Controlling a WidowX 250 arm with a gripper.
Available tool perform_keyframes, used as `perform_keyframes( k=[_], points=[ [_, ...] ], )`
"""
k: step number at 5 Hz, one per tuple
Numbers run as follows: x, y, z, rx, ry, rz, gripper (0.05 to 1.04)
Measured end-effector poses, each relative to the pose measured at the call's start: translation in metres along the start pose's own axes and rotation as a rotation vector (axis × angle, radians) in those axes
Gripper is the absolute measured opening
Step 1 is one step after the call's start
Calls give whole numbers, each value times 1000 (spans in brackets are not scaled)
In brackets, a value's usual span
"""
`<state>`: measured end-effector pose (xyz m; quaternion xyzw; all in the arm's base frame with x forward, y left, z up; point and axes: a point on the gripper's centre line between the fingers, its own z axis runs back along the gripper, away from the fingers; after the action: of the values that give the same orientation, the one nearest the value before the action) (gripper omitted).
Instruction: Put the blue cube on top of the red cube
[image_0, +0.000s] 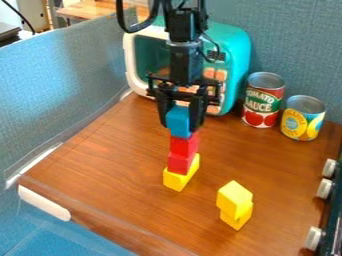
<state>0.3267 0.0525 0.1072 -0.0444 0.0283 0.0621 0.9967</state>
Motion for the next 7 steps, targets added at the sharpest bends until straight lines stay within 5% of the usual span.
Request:
perform_keyframes(
  k=[2, 3, 4, 5, 7],
  points=[
    [3, 0, -3, 10, 15, 4, 659],
    [4, -1, -2, 14, 14, -2, 935],
    [4, -2, -1, 10, 14, 2, 1002],
    [5, -3, 1, 2, 13, 1, 1000],
    [-8, -9, 48, 60, -90, -14, 1000]
  ],
)
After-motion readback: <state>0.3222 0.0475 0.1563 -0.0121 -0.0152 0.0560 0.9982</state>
